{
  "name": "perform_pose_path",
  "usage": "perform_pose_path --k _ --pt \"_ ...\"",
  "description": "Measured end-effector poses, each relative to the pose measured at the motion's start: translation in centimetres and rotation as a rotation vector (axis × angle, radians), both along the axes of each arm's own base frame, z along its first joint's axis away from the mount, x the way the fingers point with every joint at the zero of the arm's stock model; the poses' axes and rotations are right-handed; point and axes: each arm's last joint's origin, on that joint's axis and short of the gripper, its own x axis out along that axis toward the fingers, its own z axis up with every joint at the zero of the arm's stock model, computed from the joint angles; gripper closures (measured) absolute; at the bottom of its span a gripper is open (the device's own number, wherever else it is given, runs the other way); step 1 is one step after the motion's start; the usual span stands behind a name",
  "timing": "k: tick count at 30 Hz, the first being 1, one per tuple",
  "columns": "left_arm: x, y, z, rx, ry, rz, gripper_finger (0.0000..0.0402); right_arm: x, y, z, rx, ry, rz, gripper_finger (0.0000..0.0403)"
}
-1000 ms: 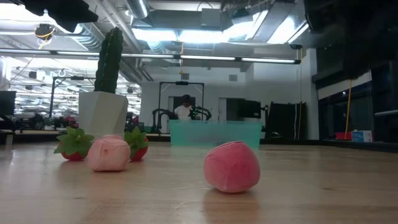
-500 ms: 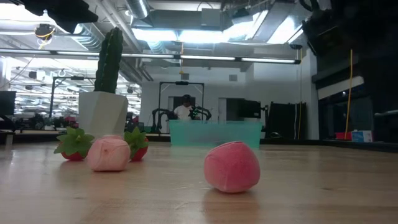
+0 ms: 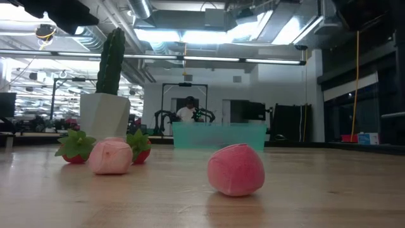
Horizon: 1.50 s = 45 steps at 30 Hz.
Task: Pick and placing Produce into tupperware
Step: Put the red cherry into the container
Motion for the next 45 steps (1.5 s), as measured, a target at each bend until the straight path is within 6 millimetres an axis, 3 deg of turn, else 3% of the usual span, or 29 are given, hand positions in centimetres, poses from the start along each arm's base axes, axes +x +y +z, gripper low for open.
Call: perform_pose_path --k 11,28,38,45 --pt "0.0 0.0 -0.1 0.004 0.010 0.001 0.0250 2.0 3.0 -1.5 -0.028 0.071 -0.020 0.0134" --pt "0.0 0.0 -0.1 -0.020 0.006 0.009 0.0250 4.6 5.3 -5.0 -0.127 0.231 -0.082 0.0134" --pt "0.0 0.0 -0.1 -0.020 0.007 0.009 0.0250 4.8 5.7 -7.0 -0.146 0.282 -0.120 0.0134" --pt "0.0 0.0 -0.1 -0.020 0.007 0.009 0.0250 4.8 5.8 -7.1 -0.131 0.282 -0.135 0.0134"
